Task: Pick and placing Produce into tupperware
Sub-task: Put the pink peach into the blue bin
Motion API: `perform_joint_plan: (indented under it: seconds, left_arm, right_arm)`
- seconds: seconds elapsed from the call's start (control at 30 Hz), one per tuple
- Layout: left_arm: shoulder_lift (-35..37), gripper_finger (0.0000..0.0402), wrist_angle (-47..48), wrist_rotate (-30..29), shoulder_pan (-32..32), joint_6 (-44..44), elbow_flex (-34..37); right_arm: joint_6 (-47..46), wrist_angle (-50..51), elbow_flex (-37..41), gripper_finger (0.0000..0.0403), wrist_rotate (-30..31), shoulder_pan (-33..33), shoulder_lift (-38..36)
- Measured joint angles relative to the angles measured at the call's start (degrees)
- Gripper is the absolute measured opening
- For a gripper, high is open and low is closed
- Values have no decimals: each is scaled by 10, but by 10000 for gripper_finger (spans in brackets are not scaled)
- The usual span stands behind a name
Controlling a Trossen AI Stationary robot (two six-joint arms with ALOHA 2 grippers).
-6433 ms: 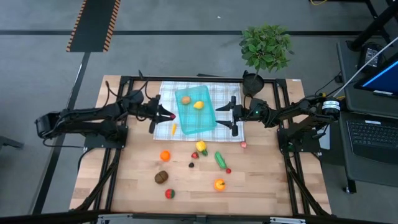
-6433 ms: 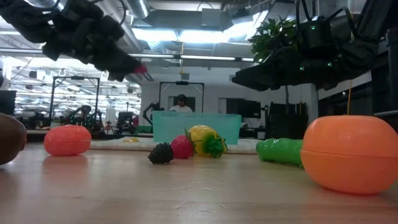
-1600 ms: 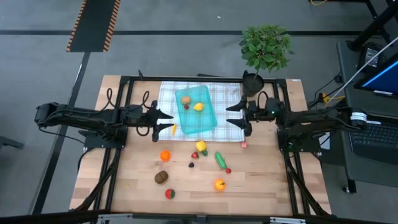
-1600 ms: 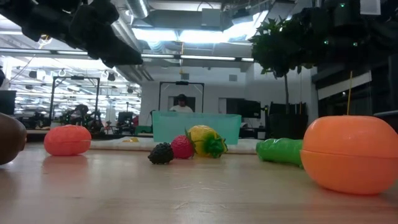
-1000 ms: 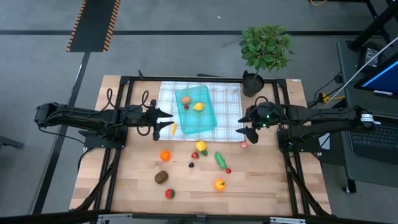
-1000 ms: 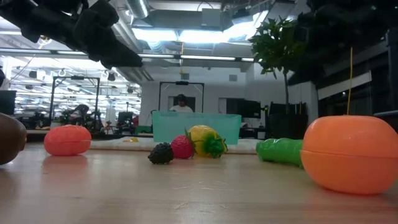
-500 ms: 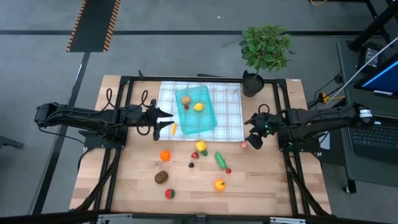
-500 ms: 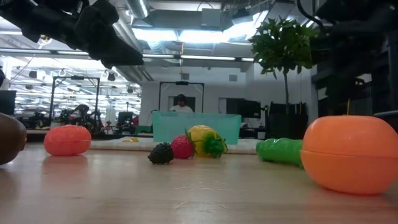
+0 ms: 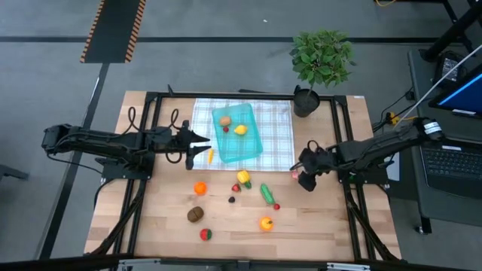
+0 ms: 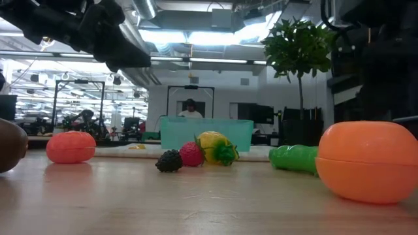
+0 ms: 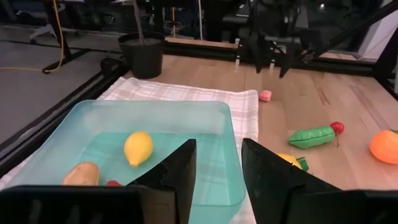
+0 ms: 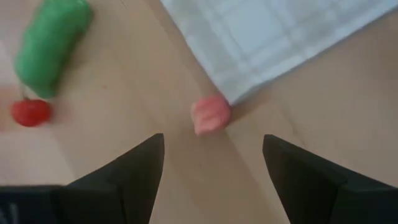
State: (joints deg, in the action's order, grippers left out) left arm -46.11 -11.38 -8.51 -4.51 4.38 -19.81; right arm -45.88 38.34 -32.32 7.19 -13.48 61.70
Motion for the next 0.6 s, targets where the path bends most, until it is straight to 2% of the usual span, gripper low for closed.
perform_joint_plan:
  seconds: [0.33, 0.6]
  left_arm:
    - [0, 133, -2, 0, 0, 0, 0]
    - [0, 142, -2, 0, 0, 0, 0]
  right_arm:
    - [-20, -66, 0, 274, 8, -18, 106]
    - [-20, -82, 0, 274, 9, -18, 158]
